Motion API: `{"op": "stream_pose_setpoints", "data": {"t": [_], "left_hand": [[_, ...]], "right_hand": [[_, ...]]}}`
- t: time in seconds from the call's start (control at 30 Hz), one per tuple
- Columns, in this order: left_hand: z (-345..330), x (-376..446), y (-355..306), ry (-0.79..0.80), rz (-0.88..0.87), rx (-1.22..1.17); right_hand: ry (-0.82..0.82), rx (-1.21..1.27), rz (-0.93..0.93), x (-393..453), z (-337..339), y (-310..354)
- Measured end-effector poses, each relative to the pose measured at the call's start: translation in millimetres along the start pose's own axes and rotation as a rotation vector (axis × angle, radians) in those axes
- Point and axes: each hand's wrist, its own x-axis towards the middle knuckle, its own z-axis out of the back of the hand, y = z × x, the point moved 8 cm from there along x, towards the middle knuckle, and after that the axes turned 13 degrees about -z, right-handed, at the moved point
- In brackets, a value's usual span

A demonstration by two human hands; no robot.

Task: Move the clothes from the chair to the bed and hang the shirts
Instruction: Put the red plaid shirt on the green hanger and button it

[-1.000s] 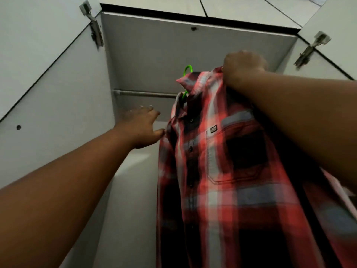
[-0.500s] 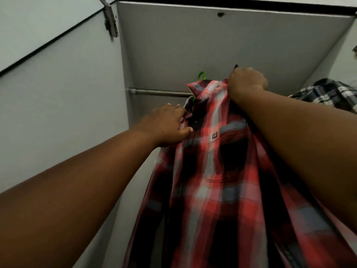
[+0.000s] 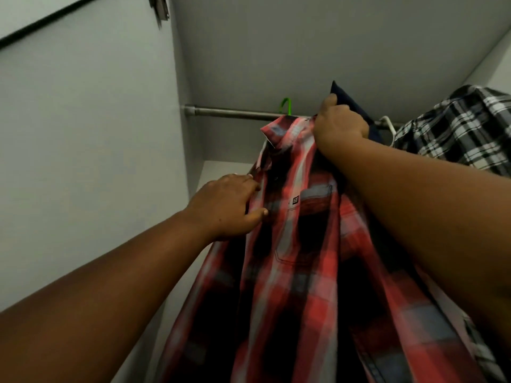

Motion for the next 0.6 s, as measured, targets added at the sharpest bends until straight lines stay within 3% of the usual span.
{"op": "stream_pose_setpoints", "data": {"t": [0.6], "left_hand": [[-16, -48, 31, 0.075, 0.076, 0.047]], "right_hand": [[-0.078, -0.178, 0.225, 8, 14, 25]]}}
